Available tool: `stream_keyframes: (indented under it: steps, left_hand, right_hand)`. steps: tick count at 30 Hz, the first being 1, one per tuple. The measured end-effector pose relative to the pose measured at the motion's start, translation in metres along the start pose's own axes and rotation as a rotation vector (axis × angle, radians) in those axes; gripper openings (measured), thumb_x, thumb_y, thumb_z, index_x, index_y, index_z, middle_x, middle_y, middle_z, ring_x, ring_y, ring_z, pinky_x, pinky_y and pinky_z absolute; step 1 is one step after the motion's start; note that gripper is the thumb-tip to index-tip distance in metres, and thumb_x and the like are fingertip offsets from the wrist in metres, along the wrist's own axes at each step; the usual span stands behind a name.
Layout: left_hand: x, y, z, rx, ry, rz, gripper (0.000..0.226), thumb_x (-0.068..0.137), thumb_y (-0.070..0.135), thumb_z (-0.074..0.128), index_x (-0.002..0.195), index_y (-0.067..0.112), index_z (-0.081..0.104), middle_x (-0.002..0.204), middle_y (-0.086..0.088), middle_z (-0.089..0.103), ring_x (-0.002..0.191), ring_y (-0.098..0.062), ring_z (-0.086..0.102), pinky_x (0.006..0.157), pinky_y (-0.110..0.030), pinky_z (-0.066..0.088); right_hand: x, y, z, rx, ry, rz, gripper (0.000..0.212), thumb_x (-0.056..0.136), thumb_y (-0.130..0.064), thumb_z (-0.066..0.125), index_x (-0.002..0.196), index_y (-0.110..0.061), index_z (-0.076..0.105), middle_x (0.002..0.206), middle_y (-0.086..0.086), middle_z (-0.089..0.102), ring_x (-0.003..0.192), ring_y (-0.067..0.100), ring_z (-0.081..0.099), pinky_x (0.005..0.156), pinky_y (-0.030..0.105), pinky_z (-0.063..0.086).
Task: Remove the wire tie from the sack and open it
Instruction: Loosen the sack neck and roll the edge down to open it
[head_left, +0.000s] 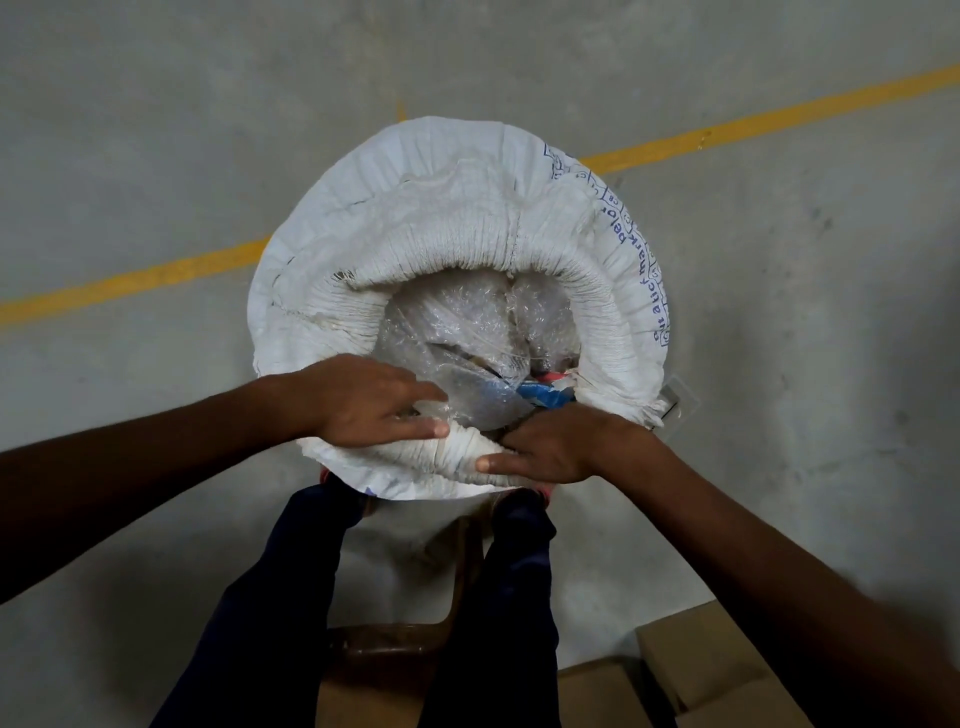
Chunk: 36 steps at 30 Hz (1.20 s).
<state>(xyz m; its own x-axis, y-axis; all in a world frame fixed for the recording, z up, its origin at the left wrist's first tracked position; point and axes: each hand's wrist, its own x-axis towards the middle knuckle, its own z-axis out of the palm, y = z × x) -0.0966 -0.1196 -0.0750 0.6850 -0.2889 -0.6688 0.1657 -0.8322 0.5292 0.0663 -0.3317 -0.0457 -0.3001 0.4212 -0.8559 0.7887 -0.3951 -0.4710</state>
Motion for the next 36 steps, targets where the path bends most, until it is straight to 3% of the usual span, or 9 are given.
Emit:
stream_keyframes:
  steps: [5, 7, 12, 16, 20, 26, 29, 33, 36]
  left_hand:
    - [0.004, -0.004, -0.01, -0.113, 0.203, -0.096, 0.088, 0.088, 0.088, 0.019, 0.161, 0.039, 0.03, 0.153, -0.004, 0.054, 0.133, -0.026, 0.06, 0.107, -0.041, 0.049]
    - [0.008, -0.004, -0.015, -0.232, 0.293, -0.145, 0.087, 0.092, 0.084, 0.03, 0.164, 0.037, 0.023, 0.159, -0.01, 0.05, 0.134, -0.031, 0.06, 0.108, -0.044, 0.049]
    - [0.029, -0.01, -0.028, -0.441, 0.551, -0.213, 0.071, 0.102, 0.043, 0.06, 0.161, 0.021, 0.028, 0.149, -0.014, 0.057, 0.111, -0.032, 0.071, 0.101, -0.048, 0.053]
    - [0.041, -0.009, -0.042, -0.608, 0.773, -0.206, 0.065, 0.097, 0.027, 0.062, 0.155, 0.012, 0.036, 0.15, -0.008, 0.057, 0.127, -0.027, 0.062, 0.11, -0.044, 0.048]
    - [0.044, -0.017, -0.06, -0.502, 0.936, -0.234, 0.063, 0.093, 0.028, 0.065, 0.149, 0.006, 0.044, 0.148, -0.013, 0.058, 0.137, -0.032, 0.055, 0.114, -0.046, 0.045]
    - [0.024, -0.052, -0.082, -0.303, 0.892, -0.264, 0.071, 0.087, 0.047, 0.07, 0.148, 0.013, 0.054, 0.143, -0.011, 0.065, 0.132, -0.031, 0.06, 0.109, -0.037, 0.046]
    - [0.01, -0.061, -0.093, -0.258, 0.839, -0.205, 0.08, 0.083, 0.051, 0.078, 0.151, 0.017, 0.053, 0.15, -0.009, 0.061, 0.138, -0.028, 0.055, 0.111, -0.028, 0.039]
    - [-0.003, -0.064, -0.108, -0.246, 0.833, -0.142, 0.092, 0.078, 0.053, 0.082, 0.156, 0.02, 0.047, 0.154, -0.006, 0.057, 0.142, -0.023, 0.051, 0.115, -0.026, 0.034]
    - [-0.008, -0.064, -0.114, -0.238, 0.827, -0.141, 0.106, 0.072, 0.06, 0.084, 0.16, 0.021, 0.04, 0.157, -0.005, 0.054, 0.142, -0.023, 0.05, 0.115, -0.029, 0.037]
  right_hand:
    - [0.014, 0.009, 0.0, -0.025, 0.275, 0.0, 0.095, 0.087, -0.092, 0.007, 0.136, -0.029, 0.059, 0.135, 0.01, 0.067, 0.126, 0.032, 0.061, 0.104, 0.046, 0.05]
    - [0.019, 0.013, 0.0, -0.01, 0.442, 0.026, 0.083, 0.092, -0.087, 0.013, 0.133, -0.032, 0.059, 0.122, 0.01, 0.07, 0.112, 0.031, 0.068, 0.09, 0.048, 0.057]
    - [0.039, 0.025, -0.014, 0.352, 1.01, 0.044, 0.043, 0.103, -0.025, 0.052, 0.145, -0.015, 0.055, 0.14, 0.013, 0.056, 0.127, 0.031, 0.056, 0.106, 0.048, 0.049]
    - [0.049, 0.034, -0.036, 0.664, 1.258, 0.12, 0.063, 0.089, 0.007, 0.05, 0.15, -0.01, 0.051, 0.151, 0.014, 0.051, 0.143, 0.029, 0.045, 0.122, 0.04, 0.034]
    - [0.044, 0.041, -0.054, 0.639, 1.37, 0.164, 0.07, 0.086, 0.008, 0.051, 0.154, -0.008, 0.045, 0.157, 0.014, 0.048, 0.15, 0.029, 0.038, 0.126, 0.031, 0.025]
    - [0.01, 0.065, -0.08, 0.426, 1.299, 0.213, 0.064, 0.088, -0.028, 0.059, 0.151, -0.023, 0.049, 0.148, 0.004, 0.059, 0.137, 0.027, 0.054, 0.112, 0.046, 0.046]
    - [-0.006, 0.078, -0.086, 0.307, 1.278, 0.108, 0.059, 0.095, -0.037, 0.065, 0.149, -0.019, 0.051, 0.144, 0.005, 0.062, 0.132, 0.024, 0.056, 0.11, 0.035, 0.045]
    - [-0.016, 0.089, -0.094, 0.247, 1.241, 0.012, 0.07, 0.099, -0.041, 0.066, 0.159, -0.017, 0.039, 0.159, 0.004, 0.048, 0.143, 0.005, 0.039, 0.113, 0.006, 0.023]
    - [-0.018, 0.087, -0.098, 0.207, 1.238, -0.025, 0.08, 0.1, -0.047, 0.063, 0.164, -0.015, 0.028, 0.168, 0.002, 0.034, 0.15, 0.001, 0.026, 0.119, 0.008, 0.017]
